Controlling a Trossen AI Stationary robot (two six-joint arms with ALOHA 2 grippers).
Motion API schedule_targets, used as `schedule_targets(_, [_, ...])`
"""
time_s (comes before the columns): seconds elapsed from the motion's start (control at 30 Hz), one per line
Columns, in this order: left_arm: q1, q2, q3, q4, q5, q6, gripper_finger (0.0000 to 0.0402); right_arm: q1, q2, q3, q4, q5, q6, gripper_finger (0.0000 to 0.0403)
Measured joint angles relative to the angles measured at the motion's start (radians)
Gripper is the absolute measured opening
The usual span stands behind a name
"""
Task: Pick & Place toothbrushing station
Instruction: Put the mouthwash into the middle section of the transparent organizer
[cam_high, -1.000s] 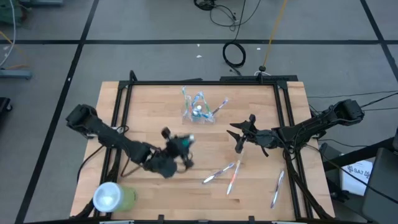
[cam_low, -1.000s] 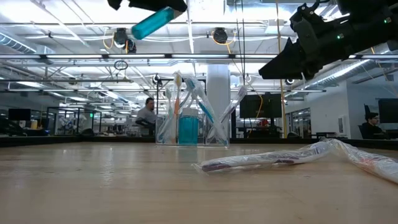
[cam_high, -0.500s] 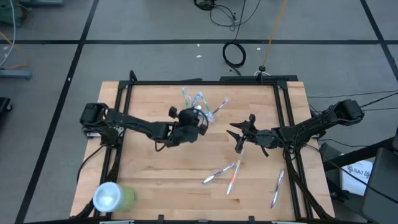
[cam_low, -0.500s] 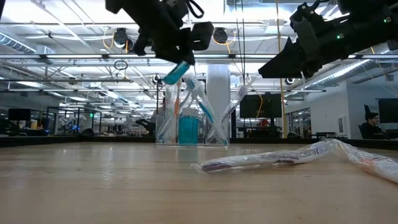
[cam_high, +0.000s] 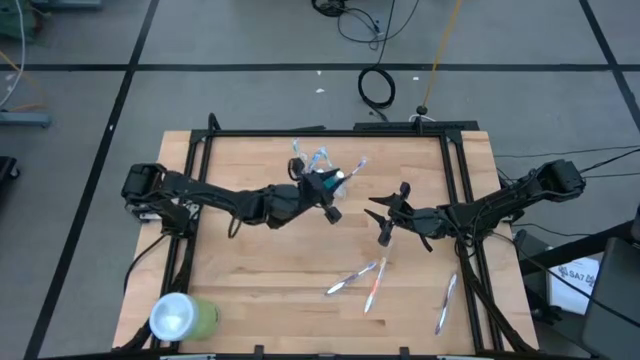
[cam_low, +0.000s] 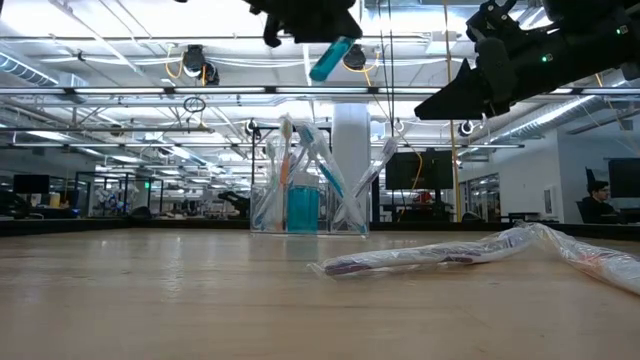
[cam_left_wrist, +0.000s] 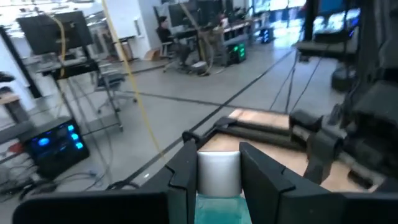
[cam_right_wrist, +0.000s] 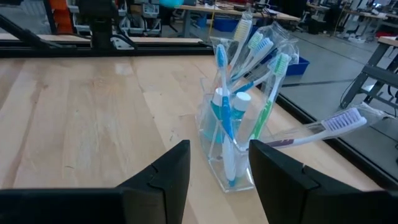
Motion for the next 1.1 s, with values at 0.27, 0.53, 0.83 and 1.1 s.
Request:
schedule_targets(0.27, [0.067, -0.004, -0.141, 0.196, 0.146, -0.049, 0.0088, 0.000, 0.000, 0.000, 0.000, -0.001, 0.027, 0.0155])
schedule_targets(0.53, [0.115, -0.006, -0.449, 0.812, 0.412, -0.028, 0.0088, 0.000, 0.000, 0.000, 0.000, -0.002, 0.026, 0.0155])
schedule_targets(0.83, [0.105, -0.006, -0.539, 0.900, 0.628, -0.054, 0.0088, -0.058, 0.011, 0.001, 0.223, -0.175, 0.112, 0.0155])
schedule_targets(1.1, [0.077, -0.006, -0.484, 0.899, 0.712, -0.062, 0.0106, -0.077, 0.211, 0.001, 0.497, -0.400, -0.004, 0.0180])
